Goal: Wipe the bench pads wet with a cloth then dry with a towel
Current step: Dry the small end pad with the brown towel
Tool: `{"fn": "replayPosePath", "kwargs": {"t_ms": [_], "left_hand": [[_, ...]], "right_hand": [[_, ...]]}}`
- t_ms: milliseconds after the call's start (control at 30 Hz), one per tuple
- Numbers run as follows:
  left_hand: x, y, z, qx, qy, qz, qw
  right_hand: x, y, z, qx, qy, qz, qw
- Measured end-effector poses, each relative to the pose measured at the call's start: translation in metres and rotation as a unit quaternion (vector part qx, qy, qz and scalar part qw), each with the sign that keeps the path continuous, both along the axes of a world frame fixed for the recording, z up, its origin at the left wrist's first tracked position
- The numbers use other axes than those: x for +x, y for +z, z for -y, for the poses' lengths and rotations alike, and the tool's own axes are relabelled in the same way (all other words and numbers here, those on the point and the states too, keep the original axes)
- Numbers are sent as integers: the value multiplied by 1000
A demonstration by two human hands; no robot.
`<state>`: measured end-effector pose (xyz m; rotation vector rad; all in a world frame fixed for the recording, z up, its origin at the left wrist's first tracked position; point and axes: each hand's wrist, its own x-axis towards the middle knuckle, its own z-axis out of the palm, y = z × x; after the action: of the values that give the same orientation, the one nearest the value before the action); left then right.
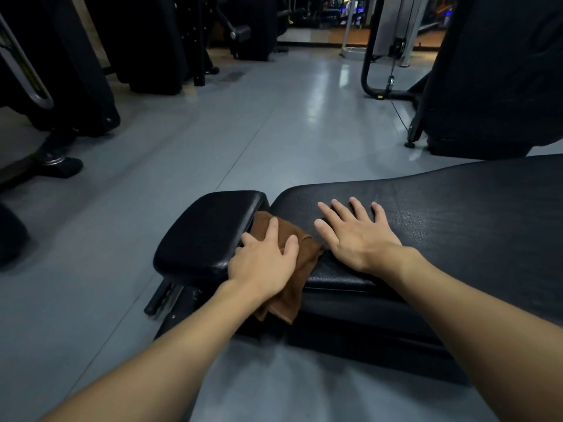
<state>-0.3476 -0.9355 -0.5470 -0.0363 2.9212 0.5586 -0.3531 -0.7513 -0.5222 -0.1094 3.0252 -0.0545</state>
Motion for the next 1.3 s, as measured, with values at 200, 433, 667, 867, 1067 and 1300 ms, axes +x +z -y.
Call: {"fn": "replayPosePath", "kwargs": {"t_ms": [200,433,667,867,1067,1300], "left_hand": [[-19,8,-22,-43,30,4,999],[-49,13,-31,-45,27,-2,999],[-38,33,25,-112,-43,-140,983],[-68,51,89,-115,-43,-232,965],[-103,44,147,40,-212,-24,976],[-155,1,206,58,-222,-78,970]], "right_hand": [[-1,0,-2,-19,8,-5,1000],[-3,-3,-5,-15,29,-5,999],[-1,0,-9,-19,35,5,999],[2,4,-4,7,4,13,1000],[-17,24,59,70,-51,-111,990],[-76,-19,228,-31,29,-96,994]]}}
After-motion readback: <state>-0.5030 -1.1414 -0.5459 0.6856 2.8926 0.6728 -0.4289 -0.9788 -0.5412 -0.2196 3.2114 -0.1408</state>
